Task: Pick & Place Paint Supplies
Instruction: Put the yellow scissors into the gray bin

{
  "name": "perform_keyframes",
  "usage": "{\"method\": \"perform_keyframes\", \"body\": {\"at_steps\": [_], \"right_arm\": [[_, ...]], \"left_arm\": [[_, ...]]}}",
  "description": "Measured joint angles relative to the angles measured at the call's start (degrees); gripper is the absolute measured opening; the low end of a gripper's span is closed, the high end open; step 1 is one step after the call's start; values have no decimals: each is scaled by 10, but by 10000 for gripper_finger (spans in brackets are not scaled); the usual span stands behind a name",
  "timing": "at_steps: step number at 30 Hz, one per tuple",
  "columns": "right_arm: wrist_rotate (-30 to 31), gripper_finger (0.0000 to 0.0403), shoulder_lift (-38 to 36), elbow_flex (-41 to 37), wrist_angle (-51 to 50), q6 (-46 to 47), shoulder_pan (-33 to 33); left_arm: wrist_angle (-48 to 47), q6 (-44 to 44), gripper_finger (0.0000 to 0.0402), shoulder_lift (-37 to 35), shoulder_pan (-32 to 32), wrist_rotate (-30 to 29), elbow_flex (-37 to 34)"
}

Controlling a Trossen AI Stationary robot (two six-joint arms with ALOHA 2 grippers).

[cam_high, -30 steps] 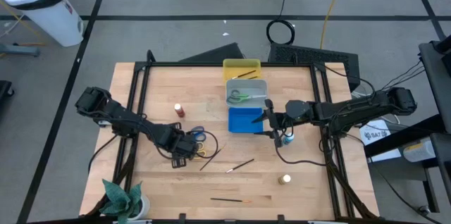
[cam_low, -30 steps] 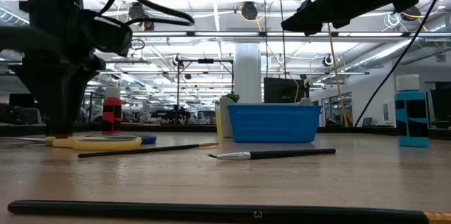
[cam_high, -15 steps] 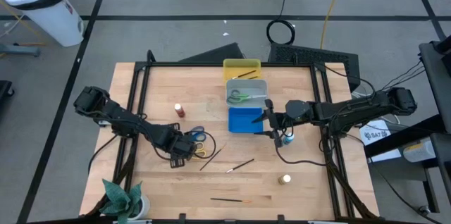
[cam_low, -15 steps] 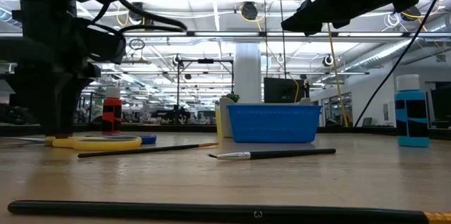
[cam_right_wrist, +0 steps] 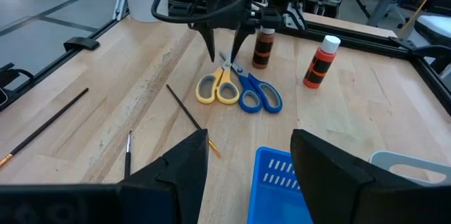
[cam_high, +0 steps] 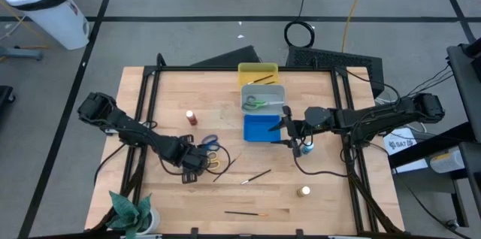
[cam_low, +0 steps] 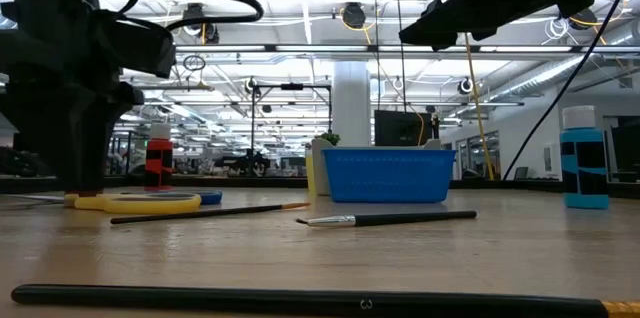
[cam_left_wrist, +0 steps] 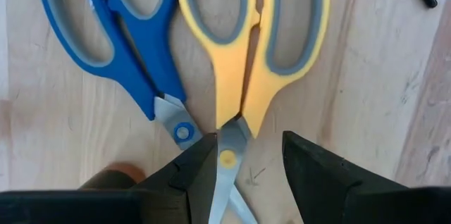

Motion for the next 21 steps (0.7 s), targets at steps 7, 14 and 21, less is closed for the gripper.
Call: {"method": "perform_keyframes", "body": {"at_steps": [7,14,21], "right_arm": [[0,187,0,0,0,0,0],[0,187,0,0,0,0,0],[0,187,0,0,0,0,0]], "left_arm": [[-11,-11,172,1,0,-1,-2],[2,-12,172,0,0,-14,-13],[8,-13,172,5,0,-15,-14]]}}
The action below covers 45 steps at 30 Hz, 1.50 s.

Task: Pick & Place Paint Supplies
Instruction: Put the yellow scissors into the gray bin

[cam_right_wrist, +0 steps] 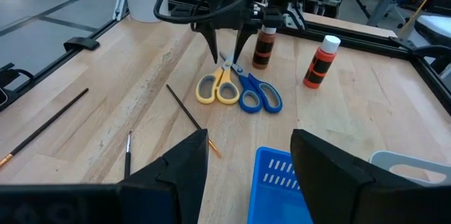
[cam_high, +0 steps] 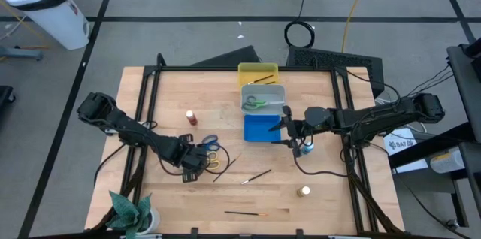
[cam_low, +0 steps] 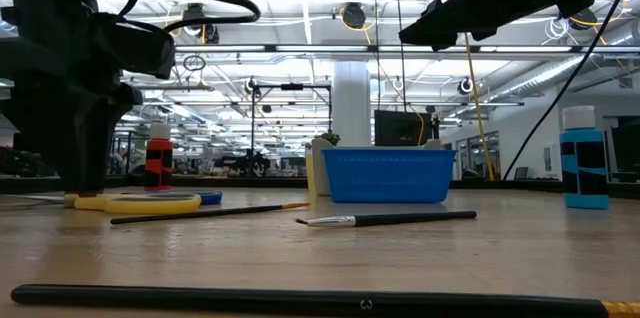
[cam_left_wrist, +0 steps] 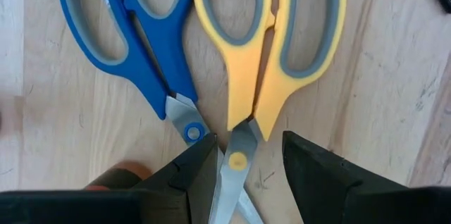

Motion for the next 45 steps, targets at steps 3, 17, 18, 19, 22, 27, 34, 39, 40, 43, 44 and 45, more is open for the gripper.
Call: {"method": "perform_keyframes", "body": {"at_steps": [3,17,18,19,22,27,34,39,40,43,44,45], "right_arm": [[0,187,0,0,0,0,0],[0,187,0,0,0,4,0],[0,187,0,0,0,4,0],[0,187,0,0,0,4,0],[0,187,0,0,0,4,0],[0,187,0,0,0,4,0],[0,187,0,1,2,0,0],[0,187,0,0,1,-2,0],[0,187,0,0,1,-2,0],[0,187,0,0,1,-2,0],[0,187,0,0,1,-2,0],[0,187,0,0,1,-2,0]], "left_arm": [[4,0,172,3,-3,-2,0],[-30,-27,172,25,-7,-16,0],[-27,-26,172,25,-9,-18,0],[-23,-25,172,25,-10,-21,0],[7,-14,172,25,-14,-30,0],[147,33,172,35,-26,-12,-1],[189,85,172,25,-23,-6,27],[172,89,172,26,-23,-7,28],[167,89,172,27,-23,-8,28],[136,88,172,16,-24,8,28],[130,88,172,12,-24,15,29],[117,86,172,7,-24,17,29]]}}
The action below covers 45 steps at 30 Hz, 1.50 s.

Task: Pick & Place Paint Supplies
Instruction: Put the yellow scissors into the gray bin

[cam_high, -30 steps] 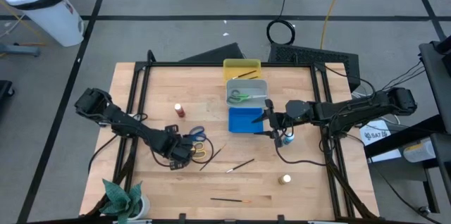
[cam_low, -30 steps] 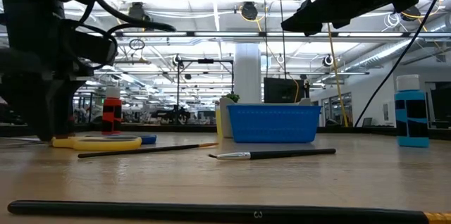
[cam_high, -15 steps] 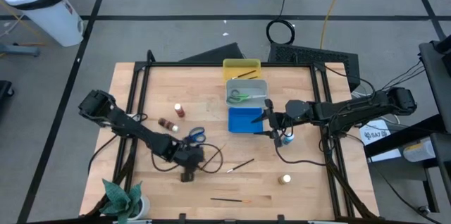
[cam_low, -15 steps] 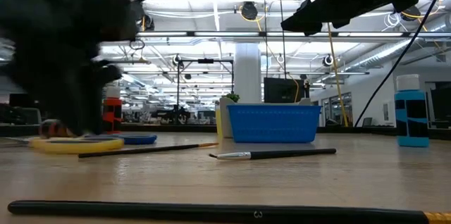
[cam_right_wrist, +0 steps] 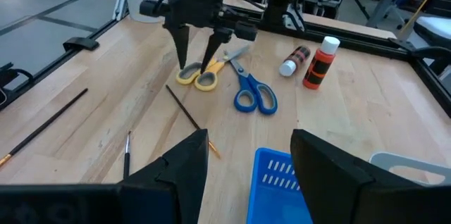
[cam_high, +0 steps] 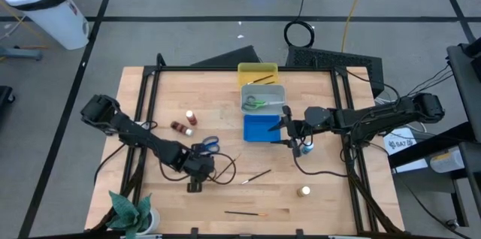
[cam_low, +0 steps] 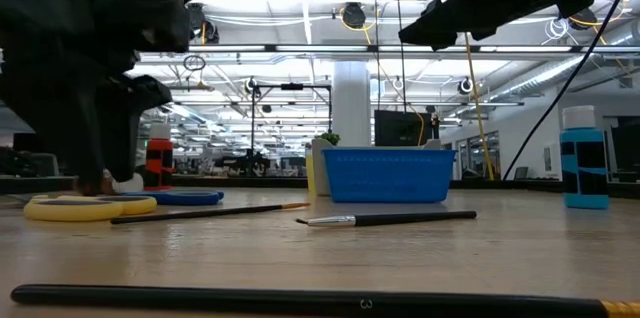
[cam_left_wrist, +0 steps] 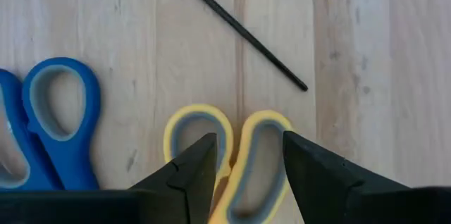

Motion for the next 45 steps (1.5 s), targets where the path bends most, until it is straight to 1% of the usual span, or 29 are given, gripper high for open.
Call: {"method": "perform_keyframes", "body": {"at_steps": [4,9,13,17,19,23,25,26,27,29,30,32,36,40,43,45], "right_arm": [[0,187,0,0,0,0,0],[0,187,0,0,-1,8,0],[0,187,0,0,0,10,0],[0,187,0,0,0,9,0],[0,187,0,0,0,9,0],[0,187,0,0,2,9,0],[0,187,0,0,2,9,0],[0,187,0,0,2,9,0],[0,187,0,0,2,9,0],[0,187,0,0,2,9,0],[0,187,0,0,2,9,0],[0,187,0,0,3,9,0],[0,187,0,0,5,9,0],[0,187,0,0,4,9,0],[0,187,0,0,5,9,0],[0,187,0,0,5,11,0]], "left_arm": [[-42,-11,172,-7,0,3,-1],[-16,0,172,15,0,15,-15],[26,14,172,43,0,20,-30],[21,14,167,65,1,15,-27],[20,6,145,70,3,19,-26],[22,-13,66,70,10,32,-26],[27,-33,59,69,19,48,-27],[29,-43,34,69,24,51,-27],[31,-47,22,69,27,54,-27],[49,-41,8,68,29,81,-22],[60,-35,3,66,29,81,-18],[59,-22,2,49,31,78,-9],[75,16,1,10,28,39,13],[62,31,1,-15,29,4,20],[69,29,5,-27,26,0,21],[40,18,11,-31,25,5,22]]}}
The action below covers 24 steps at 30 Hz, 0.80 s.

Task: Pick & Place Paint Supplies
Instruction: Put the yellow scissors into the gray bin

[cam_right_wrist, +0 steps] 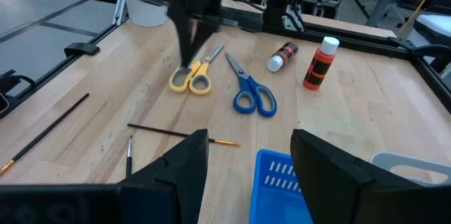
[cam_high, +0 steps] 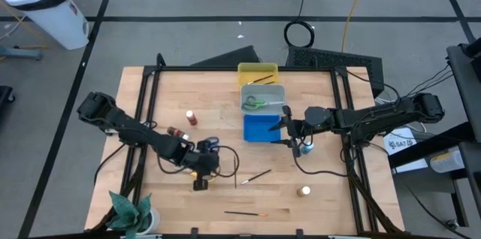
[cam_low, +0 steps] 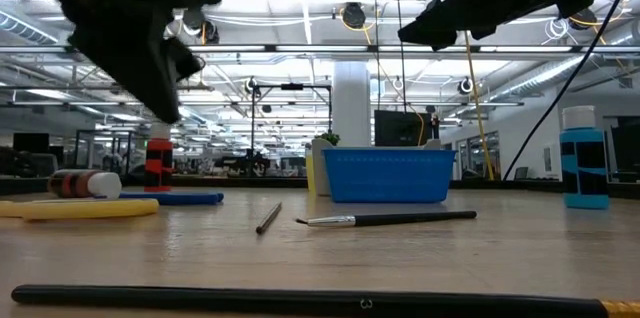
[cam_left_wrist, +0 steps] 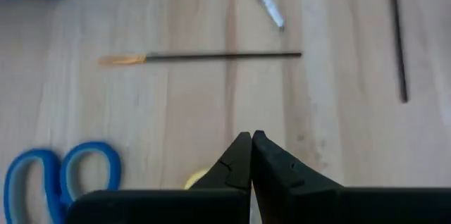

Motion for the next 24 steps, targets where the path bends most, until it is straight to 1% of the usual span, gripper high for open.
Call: {"method": "perform_keyframes", "body": {"at_steps": [3,5,8,12,14,16,18,20,24], "right_arm": [[0,187,0,0,-1,1,0],[0,187,0,0,-5,1,0],[0,187,0,0,-5,1,0],[0,187,0,0,-5,1,0],[0,187,0,0,-5,1,0],[0,187,0,0,-6,1,0],[0,187,0,0,-5,1,0],[0,187,0,0,-5,1,0],[0,187,0,0,-5,2,0]], "left_arm": [[-79,-34,22,-1,-8,25,-2],[-120,-76,29,-2,-17,26,-1],[-206,-147,47,-4,-32,24,-1],[-281,-202,93,-2,-54,32,-2],[-304,-209,118,-2,-65,38,-1],[-317,-196,137,-2,-75,50,-7],[-312,-196,144,-2,-83,49,-21],[-305,-204,142,-2,-87,48,-39],[-258,-227,119,-2,-87,65,-81]]}}
